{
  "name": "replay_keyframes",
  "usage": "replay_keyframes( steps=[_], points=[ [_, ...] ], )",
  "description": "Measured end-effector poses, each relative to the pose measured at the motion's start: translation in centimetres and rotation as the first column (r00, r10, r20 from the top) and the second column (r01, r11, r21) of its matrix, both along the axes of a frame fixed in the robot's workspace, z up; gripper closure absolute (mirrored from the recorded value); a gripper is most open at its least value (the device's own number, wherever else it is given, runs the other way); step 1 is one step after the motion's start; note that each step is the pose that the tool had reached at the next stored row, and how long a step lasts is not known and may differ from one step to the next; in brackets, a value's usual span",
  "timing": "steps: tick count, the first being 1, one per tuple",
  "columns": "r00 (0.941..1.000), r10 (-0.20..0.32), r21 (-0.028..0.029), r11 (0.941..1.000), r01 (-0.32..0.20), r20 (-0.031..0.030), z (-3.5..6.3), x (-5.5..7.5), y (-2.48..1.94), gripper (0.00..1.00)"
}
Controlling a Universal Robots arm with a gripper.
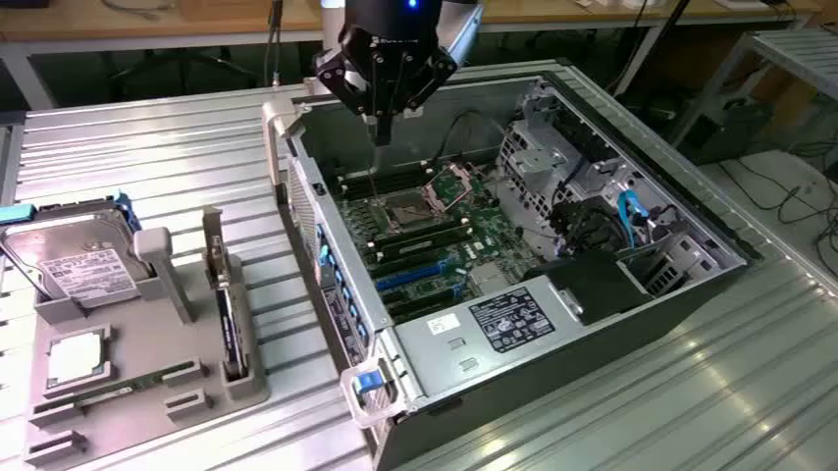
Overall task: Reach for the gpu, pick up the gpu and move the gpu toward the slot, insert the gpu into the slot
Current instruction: 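Reach for the gpu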
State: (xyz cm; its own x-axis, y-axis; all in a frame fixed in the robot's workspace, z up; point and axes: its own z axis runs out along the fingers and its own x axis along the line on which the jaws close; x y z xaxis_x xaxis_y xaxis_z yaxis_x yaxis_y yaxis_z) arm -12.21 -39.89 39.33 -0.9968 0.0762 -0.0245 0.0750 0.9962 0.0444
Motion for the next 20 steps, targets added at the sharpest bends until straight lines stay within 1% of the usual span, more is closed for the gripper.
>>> replay_keyframes(
  steps=[3,20],
  points=[
    [1.0,0.0,0.0,1.0,0.0,0.0,0.0,-1.4,0.0,0.89],
    [1.0,0.0,0.0,1.0,0.0,0.0,0.0,-2.5,-0.01,0.89]
  ],
)
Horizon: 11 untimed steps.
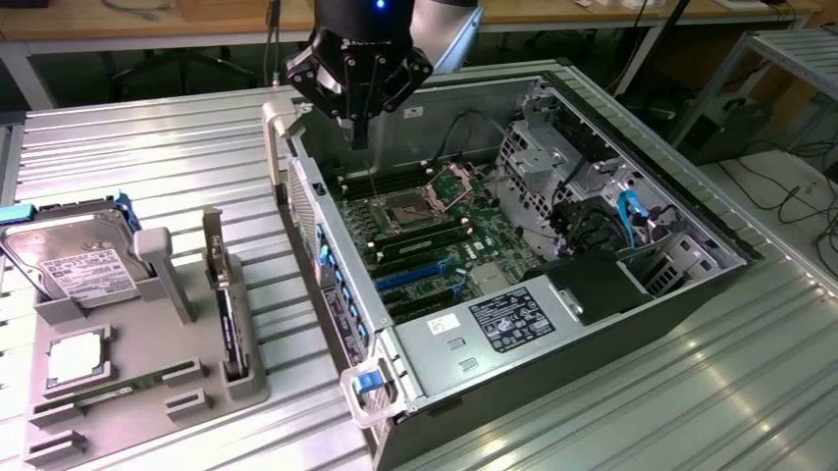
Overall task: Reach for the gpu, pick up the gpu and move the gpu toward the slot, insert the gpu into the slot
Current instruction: 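Reach for the gpu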
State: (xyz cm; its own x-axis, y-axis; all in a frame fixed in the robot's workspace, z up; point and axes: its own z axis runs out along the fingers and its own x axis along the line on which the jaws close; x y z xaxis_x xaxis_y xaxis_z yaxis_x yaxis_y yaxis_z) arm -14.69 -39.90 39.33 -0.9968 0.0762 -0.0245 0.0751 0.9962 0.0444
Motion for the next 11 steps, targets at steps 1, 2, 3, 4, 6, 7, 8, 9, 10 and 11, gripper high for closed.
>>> replay_keyframes(
  steps=[1,2,3,4,6,7,8,9,10,11],
  points=[
    [1.0,0.0,0.0,1.0,0.0,0.0,0.0,-0.08,0.0,0.89],
    [1.0,0.0,0.0,1.0,0.0,0.0,0.0,-0.14,0.0,0.89],
    [1.0,0.0,0.0,1.0,0.0,0.0,0.0,-0.19,0.0,0.89],
    [1.0,0.0,0.0,1.0,0.0,0.0,0.0,-0.24,0.0,0.89],
    [1.0,0.0,0.0,1.0,0.0,0.0,0.0,-0.38,0.0,0.89],
    [1.0,0.0,0.0001,1.0,0.0,0.0,0.0,-0.43,0.0,0.89],
    [1.0,0.0,0.0001,1.0,0.0,0.0,0.0,-0.48,0.0,0.89],
    [1.0,0.0,0.0,1.0,0.0,0.0,0.0,-0.52,-0.01,0.89],
    [1.0,0.0,0.0,1.0,0.0,0.0,0.0,-0.57,0.0,0.89],
    [1.0,0.0,0.0,1.0,0.0,0.0,0.0,-0.65,0.0,0.89]
  ],
)
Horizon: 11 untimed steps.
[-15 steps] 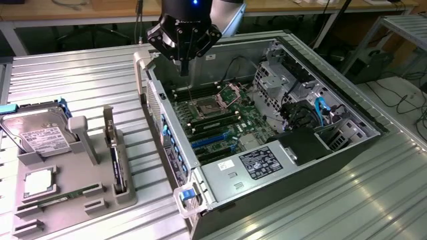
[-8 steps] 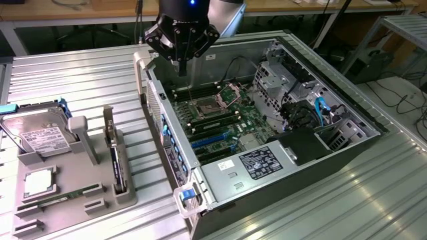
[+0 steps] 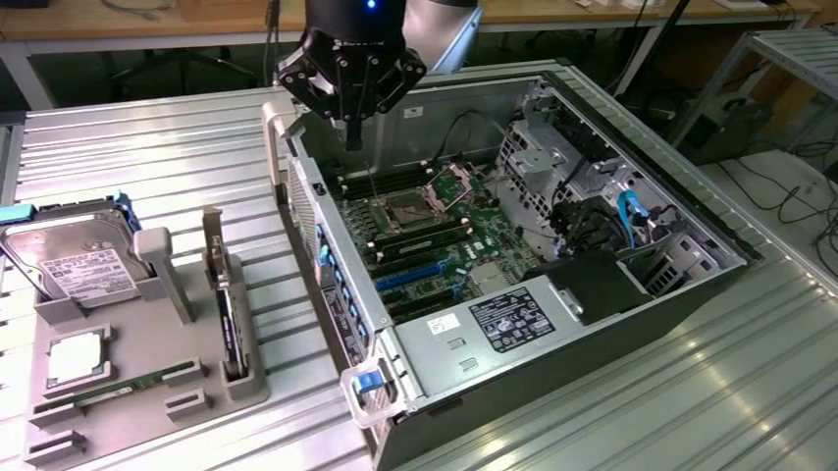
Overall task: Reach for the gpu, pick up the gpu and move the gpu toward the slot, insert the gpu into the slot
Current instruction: 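Reach for the gpu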
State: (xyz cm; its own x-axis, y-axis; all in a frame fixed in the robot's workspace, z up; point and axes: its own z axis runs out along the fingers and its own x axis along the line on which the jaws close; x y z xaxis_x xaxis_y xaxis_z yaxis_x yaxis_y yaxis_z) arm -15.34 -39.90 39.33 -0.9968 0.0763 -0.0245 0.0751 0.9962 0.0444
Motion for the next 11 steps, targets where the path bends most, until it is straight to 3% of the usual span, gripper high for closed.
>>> replay_keyframes(
  steps=[11],
  points=[
    [1.0,0.0,0.0,1.0,0.0,0.0,0.0,-0.64,0.0,0.89]
  ],
)
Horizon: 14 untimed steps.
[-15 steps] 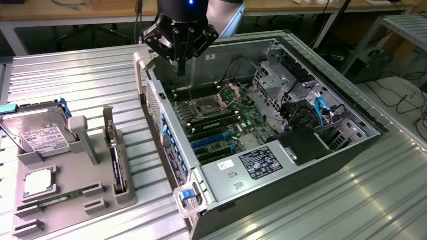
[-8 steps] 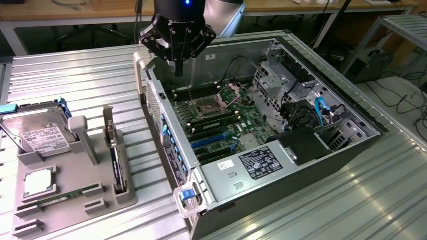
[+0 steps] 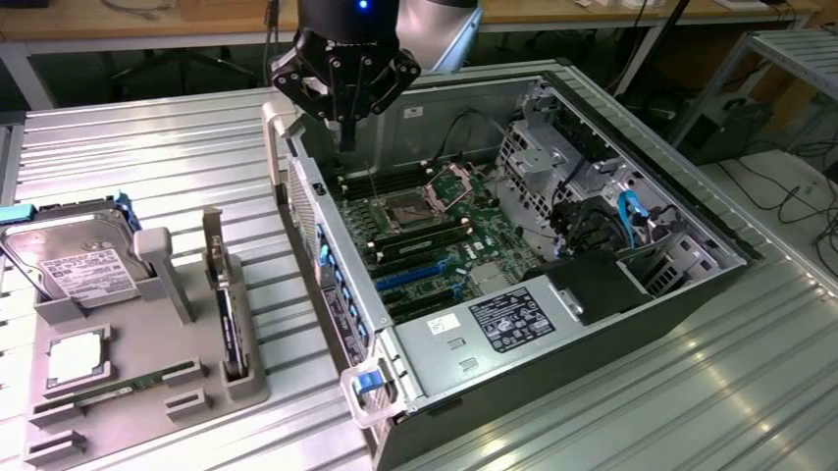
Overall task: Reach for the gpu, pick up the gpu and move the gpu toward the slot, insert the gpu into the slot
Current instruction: 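Reach for the gpu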
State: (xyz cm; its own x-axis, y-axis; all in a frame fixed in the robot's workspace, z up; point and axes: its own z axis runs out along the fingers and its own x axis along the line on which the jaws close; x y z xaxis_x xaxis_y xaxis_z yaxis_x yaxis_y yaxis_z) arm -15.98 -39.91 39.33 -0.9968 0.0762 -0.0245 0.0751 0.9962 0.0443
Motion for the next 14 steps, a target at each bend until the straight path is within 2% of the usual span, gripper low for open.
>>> replay_keyframes(
  steps=[14],
  points=[
    [1.0,0.0,0.0001,1.0,0.0,0.0,0.0,-0.74,0.0,0.89]
  ],
)
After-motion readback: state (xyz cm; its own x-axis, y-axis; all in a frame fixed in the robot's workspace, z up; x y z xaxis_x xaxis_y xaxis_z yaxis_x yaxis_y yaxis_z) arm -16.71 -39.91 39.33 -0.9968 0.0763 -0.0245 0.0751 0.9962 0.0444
